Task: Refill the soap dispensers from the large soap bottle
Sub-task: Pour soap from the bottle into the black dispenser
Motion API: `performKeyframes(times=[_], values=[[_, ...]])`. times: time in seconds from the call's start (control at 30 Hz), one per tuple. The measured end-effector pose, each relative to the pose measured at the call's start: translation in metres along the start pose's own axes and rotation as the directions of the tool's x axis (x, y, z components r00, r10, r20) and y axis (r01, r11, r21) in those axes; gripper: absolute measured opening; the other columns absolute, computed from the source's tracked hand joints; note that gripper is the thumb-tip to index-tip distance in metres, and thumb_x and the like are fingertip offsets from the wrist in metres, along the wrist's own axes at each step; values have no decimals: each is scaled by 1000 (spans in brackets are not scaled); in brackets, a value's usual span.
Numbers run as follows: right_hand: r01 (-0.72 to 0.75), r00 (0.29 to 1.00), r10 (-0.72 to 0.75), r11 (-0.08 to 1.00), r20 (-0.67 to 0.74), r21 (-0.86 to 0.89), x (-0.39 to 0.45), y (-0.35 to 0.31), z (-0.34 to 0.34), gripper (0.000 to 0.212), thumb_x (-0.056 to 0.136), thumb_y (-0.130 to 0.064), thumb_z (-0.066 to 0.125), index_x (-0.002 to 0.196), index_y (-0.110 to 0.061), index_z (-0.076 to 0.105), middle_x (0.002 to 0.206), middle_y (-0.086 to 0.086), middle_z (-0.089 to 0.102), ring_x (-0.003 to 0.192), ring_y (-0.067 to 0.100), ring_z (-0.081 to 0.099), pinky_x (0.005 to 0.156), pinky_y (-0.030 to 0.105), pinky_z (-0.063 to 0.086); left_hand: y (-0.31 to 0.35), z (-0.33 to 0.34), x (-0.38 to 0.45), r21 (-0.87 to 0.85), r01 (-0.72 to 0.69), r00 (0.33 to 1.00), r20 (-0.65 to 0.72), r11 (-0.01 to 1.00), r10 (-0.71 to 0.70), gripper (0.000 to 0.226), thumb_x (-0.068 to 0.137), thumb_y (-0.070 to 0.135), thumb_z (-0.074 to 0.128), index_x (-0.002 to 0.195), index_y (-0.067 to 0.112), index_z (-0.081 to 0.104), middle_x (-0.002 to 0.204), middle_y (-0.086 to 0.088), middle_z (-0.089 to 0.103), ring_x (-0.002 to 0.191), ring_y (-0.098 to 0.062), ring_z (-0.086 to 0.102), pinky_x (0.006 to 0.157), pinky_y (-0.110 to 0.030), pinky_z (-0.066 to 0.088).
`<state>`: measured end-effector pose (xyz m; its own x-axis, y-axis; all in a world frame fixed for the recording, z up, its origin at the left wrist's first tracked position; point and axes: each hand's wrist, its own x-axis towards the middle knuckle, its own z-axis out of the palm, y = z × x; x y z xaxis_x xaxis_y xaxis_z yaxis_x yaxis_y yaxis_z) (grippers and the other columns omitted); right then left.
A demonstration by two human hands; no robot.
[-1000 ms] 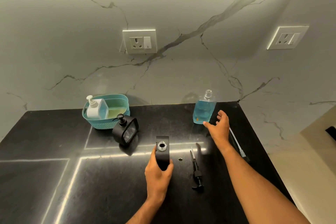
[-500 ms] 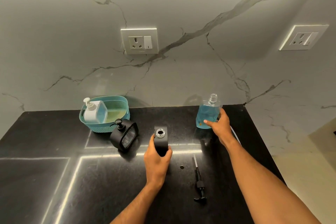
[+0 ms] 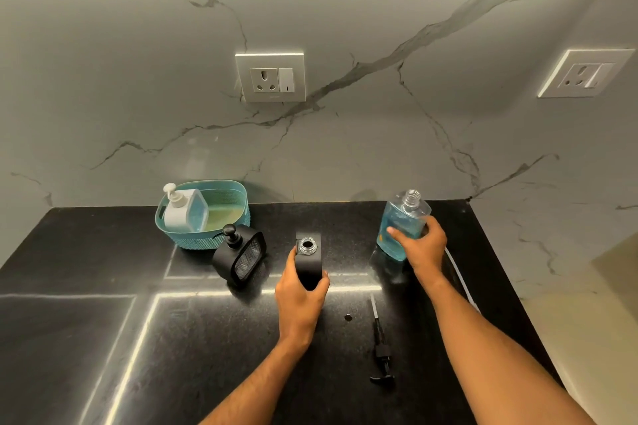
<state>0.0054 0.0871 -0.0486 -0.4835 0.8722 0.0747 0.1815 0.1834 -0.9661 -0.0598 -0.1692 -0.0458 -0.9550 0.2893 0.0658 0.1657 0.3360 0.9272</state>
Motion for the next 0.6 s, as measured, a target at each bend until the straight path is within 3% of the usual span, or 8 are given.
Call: performKeyframes(times=[0.07,0.17,0.3,0.47,0.6], values=[[28,999,-28,999,-33,-16,-9,1,0,55,68,-19,95,113,-12,65,111,3,71,105,21,68,91,51,59,3,-2,-1,-8,-7,1000,-2,1000,7,75,84,19,83,151,13,48,127,-1,70,112,-10,67,100,-31,57],[105,992,-109,993,-71,-54,-23,-4,1,55,67,-17,95,112,-13,66,112,2,68,105,19,66,91,46,59,7,-8,-5,-22,-10,1000,-5,1000,9,77,85,19,83,152,14,46,128,0,70,111,-7,67,97,-17,54],[210,973,-217,974,-74,-88,-46,-13,-3,54,66,-18,96,110,-15,67,105,-3,65,98,12,65,81,31,61,12,-16,-13,-34,-27,1000,1,999,27,79,84,20,84,153,14,46,127,0,69,109,-4,65,89,-1,46],[377,923,-383,919,-32,-120,-80,-32,-10,53,66,-23,96,111,-25,66,103,-10,62,95,6,64,71,10,53,19,-27,-29,-22,-70,997,12,997,70,82,85,25,84,155,17,41,131,1,67,114,-5,64,91,2,42],[479,877,-480,868,23,-128,-106,-45,-11,56,72,-26,92,122,-29,66,117,-27,62,110,4,65,83,15,56,24,-35,-41,-25,-98,995,24,995,99,81,85,27,83,155,19,42,131,4,67,112,-2,63,91,0,44]])
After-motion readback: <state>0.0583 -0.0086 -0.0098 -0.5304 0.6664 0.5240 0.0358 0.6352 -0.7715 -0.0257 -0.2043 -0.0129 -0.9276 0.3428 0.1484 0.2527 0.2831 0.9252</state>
